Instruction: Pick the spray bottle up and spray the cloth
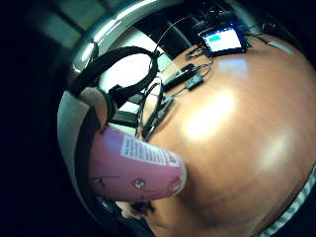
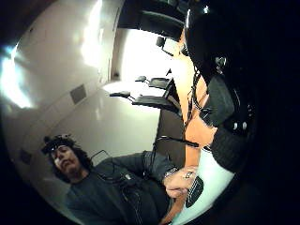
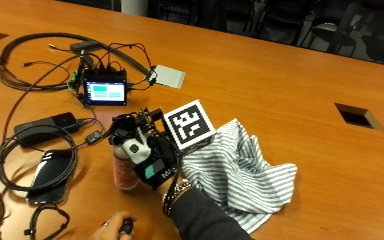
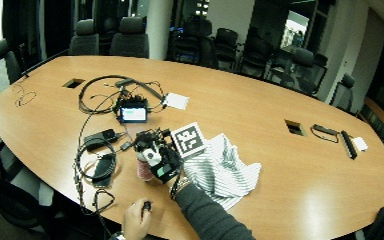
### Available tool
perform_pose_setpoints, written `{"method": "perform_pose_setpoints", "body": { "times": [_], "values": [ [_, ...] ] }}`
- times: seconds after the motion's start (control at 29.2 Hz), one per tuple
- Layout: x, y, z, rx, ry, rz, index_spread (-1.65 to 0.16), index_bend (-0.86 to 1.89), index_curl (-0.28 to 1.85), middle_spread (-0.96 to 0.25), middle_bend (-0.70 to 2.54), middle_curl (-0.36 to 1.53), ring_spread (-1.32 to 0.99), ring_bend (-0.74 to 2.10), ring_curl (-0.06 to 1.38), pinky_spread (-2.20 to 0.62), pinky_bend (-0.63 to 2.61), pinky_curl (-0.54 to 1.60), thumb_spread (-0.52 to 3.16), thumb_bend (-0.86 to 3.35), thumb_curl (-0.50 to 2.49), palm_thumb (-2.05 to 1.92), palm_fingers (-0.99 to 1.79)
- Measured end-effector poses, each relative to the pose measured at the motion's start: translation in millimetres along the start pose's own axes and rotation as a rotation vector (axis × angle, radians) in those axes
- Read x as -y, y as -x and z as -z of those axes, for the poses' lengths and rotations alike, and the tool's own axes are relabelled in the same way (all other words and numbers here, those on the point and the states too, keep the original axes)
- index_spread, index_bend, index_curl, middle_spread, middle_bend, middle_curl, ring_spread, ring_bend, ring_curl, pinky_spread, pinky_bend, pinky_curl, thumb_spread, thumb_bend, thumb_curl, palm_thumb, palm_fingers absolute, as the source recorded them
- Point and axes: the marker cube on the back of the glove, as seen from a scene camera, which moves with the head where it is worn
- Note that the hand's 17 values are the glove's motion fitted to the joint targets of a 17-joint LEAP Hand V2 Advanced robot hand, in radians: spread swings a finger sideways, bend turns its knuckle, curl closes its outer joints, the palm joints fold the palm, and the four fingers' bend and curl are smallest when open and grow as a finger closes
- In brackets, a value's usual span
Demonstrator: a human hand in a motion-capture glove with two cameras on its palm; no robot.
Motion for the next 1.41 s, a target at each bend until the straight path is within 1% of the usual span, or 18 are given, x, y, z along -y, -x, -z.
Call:
{"method": "perform_pose_setpoints", "body": {
  "times": [0.24,0.45,0.58,0.75,0.93,1.06,1.13,1.23,1.27,1.3,1.41],
  "values": [
    [-5.1,-1.4,4.8,-0.020,-0.010,0.026,-0.29,0.14,0.44,-0.26,0.51,0.58,-0.20,0.52,0.45,-0.20,0.45,0.38,1.57,0.08,0.46,0.87,1.18],
    [-5.5,4.3,16.2,-0.010,-0.104,0.081,-0.30,0.16,0.45,-0.26,0.51,0.59,-0.20,0.51,0.45,-0.20,0.42,0.38,1.57,0.07,0.45,0.86,1.18],
    [-4.2,3.5,19.5,-0.025,-0.149,0.067,-0.30,0.17,0.45,-0.26,0.51,0.59,-0.21,0.49,0.44,-0.24,0.43,0.38,1.55,0.06,0.44,0.84,1.21],
    [0.7,-0.4,22.3,-0.049,-0.112,0.029,-0.30,0.17,0.46,-0.27,0.50,0.58,-0.21,0.48,0.44,-0.25,0.43,0.38,1.55,0.05,0.43,0.82,1.22],
    [10.3,-1.9,32.5,-0.070,-0.022,-0.029,-0.31,0.20,0.47,-0.27,0.38,0.55,-0.21,0.48,0.44,-0.24,0.44,0.39,1.53,0.03,0.42,0.81,1.15],
    [4.1,-8.7,50.7,-0.223,0.047,-0.084,-0.32,0.15,0.47,-0.26,0.33,0.53,-0.20,0.43,0.44,-0.14,0.34,0.37,1.46,0.00,0.42,0.79,0.91],
    [-0.8,-9.2,61.3,-0.304,0.071,-0.117,-0.32,0.10,0.46,-0.25,0.29,0.52,-0.18,0.41,0.45,-0.09,0.38,0.40,1.40,-0.03,0.41,0.75,0.76],
    [-10.0,-3.1,76.9,-0.427,0.108,-0.176,-0.32,0.05,0.42,-0.22,0.25,0.50,-0.15,0.39,0.44,-0.01,0.41,0.40,1.33,-0.05,0.39,0.71,0.64],
    [-13.6,1.7,82.1,-0.477,0.119,-0.195,-0.32,0.02,0.39,-0.20,0.22,0.49,-0.13,0.36,0.43,0.03,0.45,0.41,1.30,-0.06,0.38,0.68,0.54],
    [-17.5,8.3,87.7,-0.537,0.129,-0.211,-0.32,0.03,0.39,-0.18,0.18,0.48,-0.12,0.34,0.42,0.06,0.47,0.41,1.27,-0.07,0.37,0.65,0.46],
    [-30.0,35.3,105.4,-0.767,0.150,-0.234,-0.31,0.09,0.37,-0.13,0.15,0.45,-0.09,0.29,0.40,0.13,0.50,0.41,1.21,-0.07,0.35,0.57,0.34]
  ]
}}
